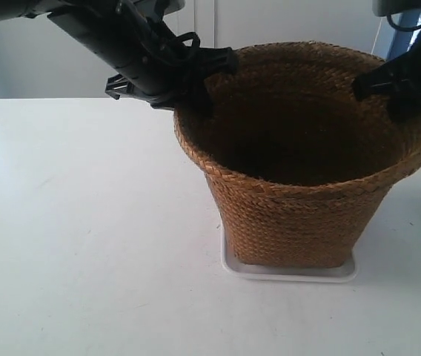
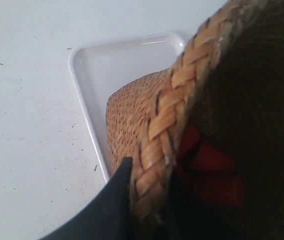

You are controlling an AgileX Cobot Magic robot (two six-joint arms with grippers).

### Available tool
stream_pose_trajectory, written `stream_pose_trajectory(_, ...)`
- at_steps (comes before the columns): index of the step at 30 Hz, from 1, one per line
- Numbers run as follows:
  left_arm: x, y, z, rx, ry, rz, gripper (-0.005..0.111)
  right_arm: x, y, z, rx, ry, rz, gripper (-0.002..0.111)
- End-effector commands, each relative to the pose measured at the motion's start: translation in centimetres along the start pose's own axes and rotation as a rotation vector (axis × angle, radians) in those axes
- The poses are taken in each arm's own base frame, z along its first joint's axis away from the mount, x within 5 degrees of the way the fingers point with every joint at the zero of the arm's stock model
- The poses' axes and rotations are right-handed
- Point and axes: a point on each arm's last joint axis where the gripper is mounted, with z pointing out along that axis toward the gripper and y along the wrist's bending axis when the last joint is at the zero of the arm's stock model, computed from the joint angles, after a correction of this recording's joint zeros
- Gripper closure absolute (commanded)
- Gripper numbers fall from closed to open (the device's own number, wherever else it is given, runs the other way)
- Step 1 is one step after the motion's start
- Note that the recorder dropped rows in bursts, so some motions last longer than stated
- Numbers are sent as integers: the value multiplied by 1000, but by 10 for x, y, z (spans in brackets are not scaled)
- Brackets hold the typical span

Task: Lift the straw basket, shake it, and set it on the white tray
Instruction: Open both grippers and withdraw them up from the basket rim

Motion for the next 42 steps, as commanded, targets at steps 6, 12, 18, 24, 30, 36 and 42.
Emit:
stream_pose_trajectory(6,-5,3,-7,-28,-22,101,104,0,-11,10,64,29,-39,87)
stream_pose_trajectory(12,-4,4,-3,-27,-9,95,74,0,-11,10,64,27,-36,58)
stream_pose_trajectory(18,-4,4,-3,-25,-9,89,45,0,-11,10,64,27,-36,47)
stream_pose_trajectory(24,-4,3,-3,-18,-8,80,37,-2,-11,10,71,10,-42,44)
stream_pose_trajectory(30,-9,2,-17,-31,-69,109,37,-2,-13,-3,82,-39,-44,44)
stream_pose_trajectory(36,-16,-3,-50,-58,-193,169,37,0,-14,-23,87,-94,-39,44)
stream_pose_trajectory(42,-15,-3,-76,-123,-223,240,37,5,-13,-46,71,-156,-20,45)
